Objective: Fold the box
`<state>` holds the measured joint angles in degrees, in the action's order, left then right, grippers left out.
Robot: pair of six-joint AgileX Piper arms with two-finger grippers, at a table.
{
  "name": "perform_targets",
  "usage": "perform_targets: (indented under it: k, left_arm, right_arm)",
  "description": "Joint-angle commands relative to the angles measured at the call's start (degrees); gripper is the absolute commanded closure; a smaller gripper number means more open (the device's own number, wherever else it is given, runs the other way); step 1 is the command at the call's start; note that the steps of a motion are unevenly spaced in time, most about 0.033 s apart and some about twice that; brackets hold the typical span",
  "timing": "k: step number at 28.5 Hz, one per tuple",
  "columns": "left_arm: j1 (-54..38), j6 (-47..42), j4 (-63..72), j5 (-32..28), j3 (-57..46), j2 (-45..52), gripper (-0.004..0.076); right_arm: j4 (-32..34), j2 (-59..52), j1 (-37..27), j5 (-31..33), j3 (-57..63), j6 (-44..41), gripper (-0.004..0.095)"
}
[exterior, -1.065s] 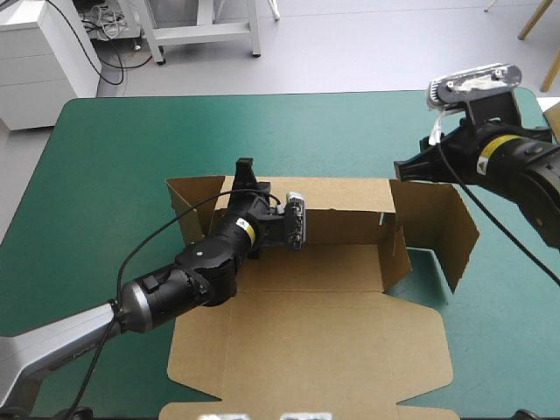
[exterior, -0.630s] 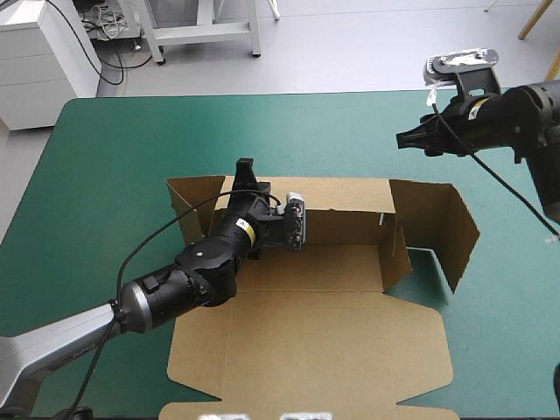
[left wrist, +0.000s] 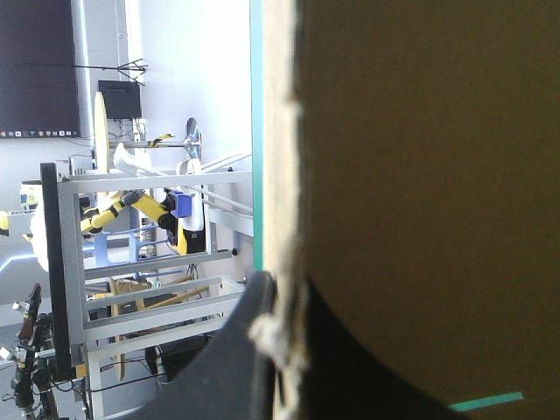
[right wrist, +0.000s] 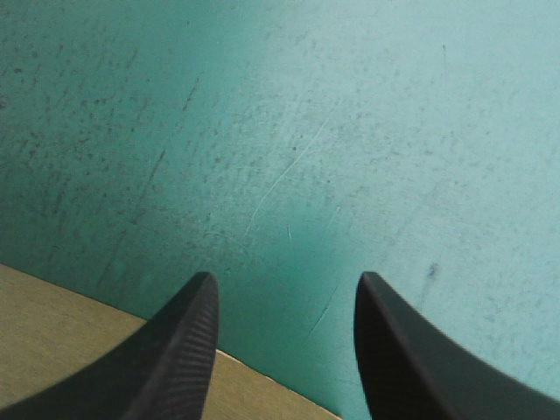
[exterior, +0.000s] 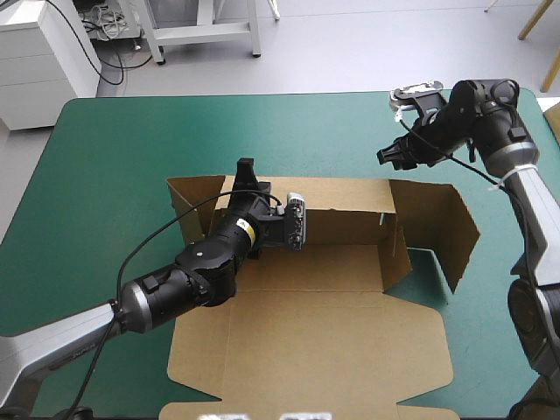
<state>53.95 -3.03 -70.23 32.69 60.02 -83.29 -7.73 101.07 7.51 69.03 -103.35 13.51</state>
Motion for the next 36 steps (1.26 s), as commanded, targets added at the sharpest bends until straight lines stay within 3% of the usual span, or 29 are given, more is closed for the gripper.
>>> perform_targets:
  k: [1, 24, 36]
  left_arm:
    - [0.36, -0.8, 0.55, -1.89, 0.94, 1.59, 0.0731]
    - [0.36, -0.8, 0.64, -1.78, 0.94, 1.59, 0.0731]
    - [0.36, -0.8, 0.79, -1.78, 0.94, 1.59, 0.0731]
  right_arm:
    - [-1.35, -2.8, -0.47, -2.01, -1.83, 1.2, 0.0466]
    - [-0.45, -10.2, -0.32, -1.9, 6.96, 1.91, 0.0466]
    - [-2.33, -14.96, -0.32, -2.0, 17.78, 3.57, 0.0466]
